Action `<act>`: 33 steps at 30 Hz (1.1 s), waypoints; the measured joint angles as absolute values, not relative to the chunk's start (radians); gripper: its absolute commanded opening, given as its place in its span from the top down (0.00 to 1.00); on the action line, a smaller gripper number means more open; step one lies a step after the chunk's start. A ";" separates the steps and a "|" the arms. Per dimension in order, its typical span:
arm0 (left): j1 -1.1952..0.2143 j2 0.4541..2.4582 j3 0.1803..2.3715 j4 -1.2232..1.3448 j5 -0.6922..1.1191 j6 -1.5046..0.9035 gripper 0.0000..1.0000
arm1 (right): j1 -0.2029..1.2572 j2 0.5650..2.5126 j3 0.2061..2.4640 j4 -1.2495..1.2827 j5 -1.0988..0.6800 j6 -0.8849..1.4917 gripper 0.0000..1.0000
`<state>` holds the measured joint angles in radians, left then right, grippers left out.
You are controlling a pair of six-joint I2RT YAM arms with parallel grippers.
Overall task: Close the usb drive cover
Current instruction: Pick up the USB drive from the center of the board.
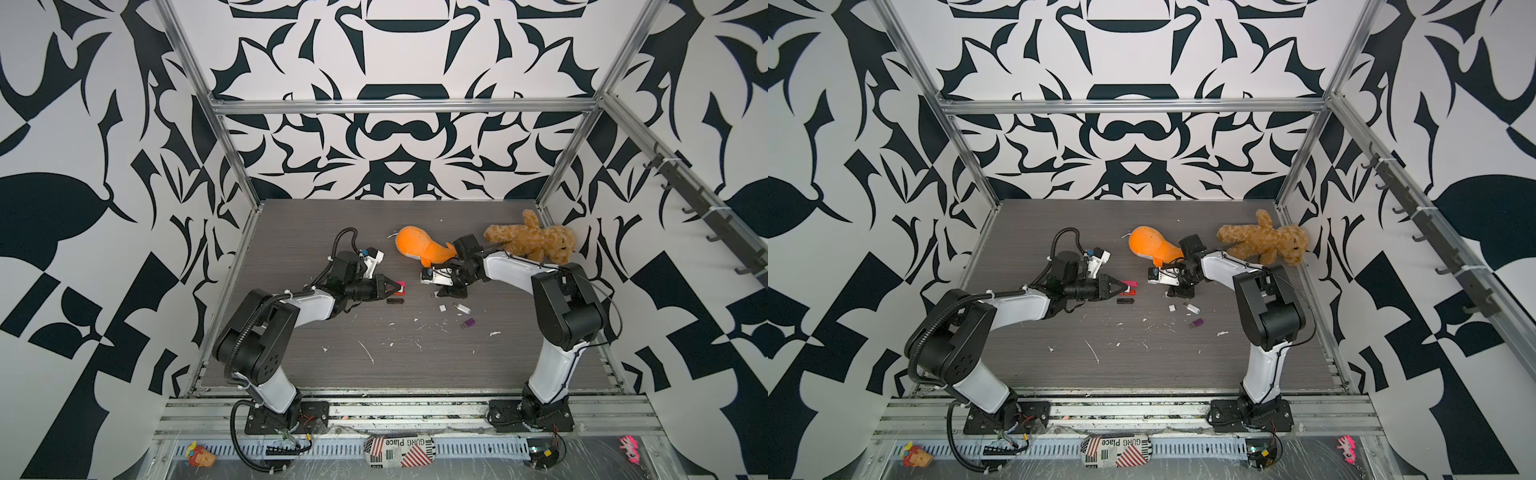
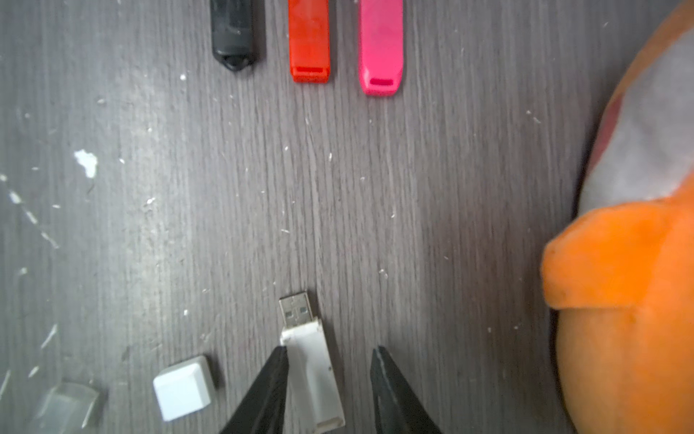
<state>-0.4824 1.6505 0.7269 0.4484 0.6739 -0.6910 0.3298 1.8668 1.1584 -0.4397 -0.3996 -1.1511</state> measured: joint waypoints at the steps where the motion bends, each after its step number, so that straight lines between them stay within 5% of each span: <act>1: -0.482 1.650 0.727 0.447 0.674 -0.691 0.88 | 0.327 1.869 1.164 -0.451 -0.402 -1.154 0.61; 15: -0.478 1.650 0.727 0.444 0.674 -0.690 0.88 | 0.295 1.902 1.194 -0.530 -0.423 -1.171 0.63; 33: -0.478 1.651 0.729 0.444 0.673 -0.690 0.87 | 0.294 1.933 1.224 -0.549 -0.443 -1.157 0.82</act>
<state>-0.4778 1.6512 0.7292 0.4442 0.6735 -0.6903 0.2939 1.9327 1.2236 -0.5491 -0.4427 -1.1572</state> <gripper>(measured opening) 0.130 0.207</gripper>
